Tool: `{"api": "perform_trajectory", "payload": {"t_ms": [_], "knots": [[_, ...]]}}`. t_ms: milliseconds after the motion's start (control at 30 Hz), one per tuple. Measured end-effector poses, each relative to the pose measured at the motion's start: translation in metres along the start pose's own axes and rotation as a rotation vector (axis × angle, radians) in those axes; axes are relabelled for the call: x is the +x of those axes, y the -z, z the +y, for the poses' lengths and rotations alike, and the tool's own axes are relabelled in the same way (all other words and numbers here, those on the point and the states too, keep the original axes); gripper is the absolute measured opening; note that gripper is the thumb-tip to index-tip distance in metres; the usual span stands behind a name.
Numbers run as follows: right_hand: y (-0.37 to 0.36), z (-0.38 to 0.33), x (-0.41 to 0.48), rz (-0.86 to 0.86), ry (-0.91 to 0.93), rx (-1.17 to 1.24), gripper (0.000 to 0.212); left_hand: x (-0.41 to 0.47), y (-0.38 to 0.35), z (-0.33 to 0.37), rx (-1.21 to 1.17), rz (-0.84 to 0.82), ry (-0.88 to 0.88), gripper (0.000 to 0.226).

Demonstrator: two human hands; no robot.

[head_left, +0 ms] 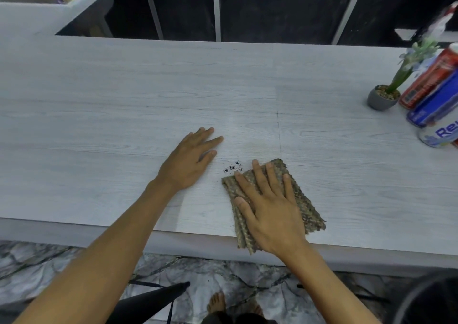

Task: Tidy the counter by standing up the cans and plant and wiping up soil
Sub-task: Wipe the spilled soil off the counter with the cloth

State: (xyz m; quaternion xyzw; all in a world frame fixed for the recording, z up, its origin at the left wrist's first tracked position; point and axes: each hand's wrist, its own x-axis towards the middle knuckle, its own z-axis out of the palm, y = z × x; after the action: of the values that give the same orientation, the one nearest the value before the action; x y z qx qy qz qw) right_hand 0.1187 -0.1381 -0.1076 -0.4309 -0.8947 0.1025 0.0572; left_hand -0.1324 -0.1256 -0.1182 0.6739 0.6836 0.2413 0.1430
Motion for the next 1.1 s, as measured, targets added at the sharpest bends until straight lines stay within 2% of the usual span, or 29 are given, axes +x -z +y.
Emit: {"api": "perform_trajectory", "payload": {"t_ms": [167,367,567,767,867,967,1100], "knots": [[0.006,0.014,0.011,-0.019,-0.143,-0.005,0.055,0.0,-0.001,0.001,0.008,0.002,0.001,0.042],[0.002,-0.004,0.003,-0.034,-0.025,-0.028,0.054,-0.001,-0.001,-0.001,0.036,-0.025,-0.012,0.043],[0.008,0.02,0.014,-0.031,-0.169,-0.025,0.056,0.0,-0.002,-0.001,0.057,-0.029,-0.018,0.044],[0.002,-0.001,0.0,-0.015,-0.019,0.016,0.053,0.0,0.0,0.0,0.036,-0.03,-0.016,0.044],[0.01,0.019,-0.001,0.004,-0.047,0.054,0.052,-0.001,0.002,0.001,-0.025,-0.037,0.008,0.042],[0.017,0.027,0.018,0.008,-0.16,0.222,0.052,0.0,0.011,0.001,-0.119,-0.065,0.026,0.041],[0.016,0.007,0.051,0.016,-0.196,0.321,0.049,0.002,0.023,-0.007,0.013,-0.086,-0.021,0.043]]}}
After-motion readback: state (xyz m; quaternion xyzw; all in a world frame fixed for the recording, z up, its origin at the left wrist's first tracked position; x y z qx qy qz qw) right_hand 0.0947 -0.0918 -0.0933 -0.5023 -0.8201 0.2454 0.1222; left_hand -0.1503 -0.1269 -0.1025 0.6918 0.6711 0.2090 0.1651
